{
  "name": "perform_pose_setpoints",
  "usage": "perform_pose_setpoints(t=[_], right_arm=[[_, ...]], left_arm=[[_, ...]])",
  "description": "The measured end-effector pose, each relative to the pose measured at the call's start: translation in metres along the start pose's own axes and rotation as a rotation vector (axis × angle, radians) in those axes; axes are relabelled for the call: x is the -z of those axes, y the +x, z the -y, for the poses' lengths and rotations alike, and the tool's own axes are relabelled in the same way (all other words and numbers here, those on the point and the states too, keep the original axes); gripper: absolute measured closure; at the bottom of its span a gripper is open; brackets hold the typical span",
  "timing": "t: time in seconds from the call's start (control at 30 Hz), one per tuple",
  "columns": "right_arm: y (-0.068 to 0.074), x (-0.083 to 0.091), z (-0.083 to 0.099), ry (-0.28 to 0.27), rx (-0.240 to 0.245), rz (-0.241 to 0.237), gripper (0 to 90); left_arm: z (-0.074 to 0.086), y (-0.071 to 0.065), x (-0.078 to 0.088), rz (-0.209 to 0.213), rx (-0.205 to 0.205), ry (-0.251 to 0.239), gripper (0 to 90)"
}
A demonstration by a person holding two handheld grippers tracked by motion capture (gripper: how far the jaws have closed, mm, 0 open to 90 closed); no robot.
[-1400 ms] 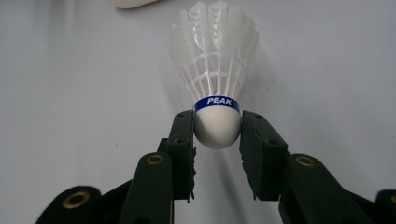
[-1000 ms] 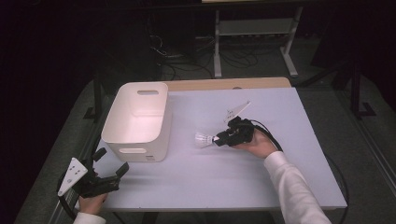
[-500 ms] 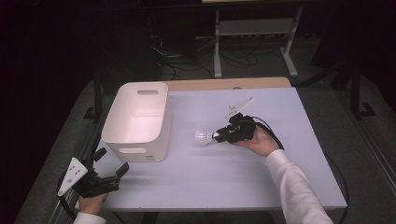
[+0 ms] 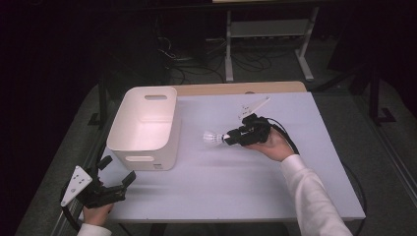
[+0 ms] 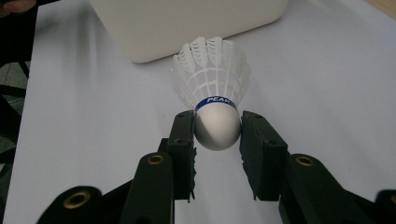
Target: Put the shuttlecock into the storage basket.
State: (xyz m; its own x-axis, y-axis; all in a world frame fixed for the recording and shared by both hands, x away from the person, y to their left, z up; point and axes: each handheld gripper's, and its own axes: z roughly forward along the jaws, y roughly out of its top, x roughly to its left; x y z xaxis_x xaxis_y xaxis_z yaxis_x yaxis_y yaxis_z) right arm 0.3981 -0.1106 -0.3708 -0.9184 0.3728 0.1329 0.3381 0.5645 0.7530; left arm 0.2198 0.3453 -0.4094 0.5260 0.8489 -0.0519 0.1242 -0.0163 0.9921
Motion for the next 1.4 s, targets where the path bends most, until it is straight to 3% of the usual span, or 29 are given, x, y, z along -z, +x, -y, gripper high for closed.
perform_pose_setpoints(t=[1.4], right_arm=[[0.008, 0.018, -0.034, -0.061, 0.015, 0.007, 65.0]], left_arm=[[0.000, 0.000, 0.000, 0.001, -0.003, 0.001, 0.0]])
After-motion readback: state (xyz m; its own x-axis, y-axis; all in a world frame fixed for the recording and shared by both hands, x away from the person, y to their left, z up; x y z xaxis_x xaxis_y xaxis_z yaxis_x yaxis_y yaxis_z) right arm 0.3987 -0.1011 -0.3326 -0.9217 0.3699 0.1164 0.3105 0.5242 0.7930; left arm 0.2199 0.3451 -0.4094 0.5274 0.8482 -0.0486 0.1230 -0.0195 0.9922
